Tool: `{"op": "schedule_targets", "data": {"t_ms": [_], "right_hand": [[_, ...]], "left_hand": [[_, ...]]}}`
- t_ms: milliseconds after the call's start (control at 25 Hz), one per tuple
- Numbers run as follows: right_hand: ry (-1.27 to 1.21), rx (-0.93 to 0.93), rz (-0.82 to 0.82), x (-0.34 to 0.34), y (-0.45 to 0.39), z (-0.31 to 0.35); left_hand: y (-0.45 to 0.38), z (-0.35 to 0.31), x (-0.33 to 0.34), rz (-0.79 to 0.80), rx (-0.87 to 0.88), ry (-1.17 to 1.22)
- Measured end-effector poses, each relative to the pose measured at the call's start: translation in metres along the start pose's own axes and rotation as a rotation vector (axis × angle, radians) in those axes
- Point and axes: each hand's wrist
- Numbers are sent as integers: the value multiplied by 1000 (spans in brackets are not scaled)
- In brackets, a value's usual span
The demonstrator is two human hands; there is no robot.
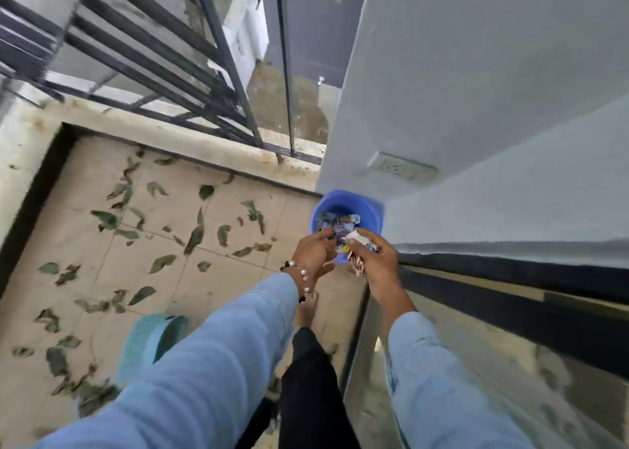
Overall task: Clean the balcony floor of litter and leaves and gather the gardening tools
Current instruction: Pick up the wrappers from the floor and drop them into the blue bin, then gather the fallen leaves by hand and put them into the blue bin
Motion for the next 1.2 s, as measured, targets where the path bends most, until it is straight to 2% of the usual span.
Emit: {"op": "schedule_targets", "data": {"t_ms": [120, 280, 480, 680, 800, 880, 1040, 1200], "right_hand": [[-52, 15, -61, -12, -64, -21], [-152, 162, -20, -21, -125, -37], [146, 224, -63, -27, -145, -67], [195, 247, -101, -7, -98, -63], [351, 248, -68, 18, -63, -43], [482, 173, 7, 42, -32, -28], [901, -50, 196, 100, 31, -5], [1131, -191, 346, 157, 87, -2]], "left_hand": [[-67, 17, -15, 5, -25, -42], [-133, 43, -32, -60, -7, -123], [-152, 57, -53, -71, -58, -176], [-101, 41, -63, -114, -136, -123], [-57, 24, -74, -167, -110, -167], [-19, 15, -85, -239, -89, -194], [57, 19, -118, -342, -4, -314], [146, 39, -146, -496, 41, -381]]}}
Point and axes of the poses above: each hand's wrist, its own y-axis away from the middle knuckle, its own x-axis out of the palm, z = x × y, and after that the axes turned 15 degrees about z, right-handed
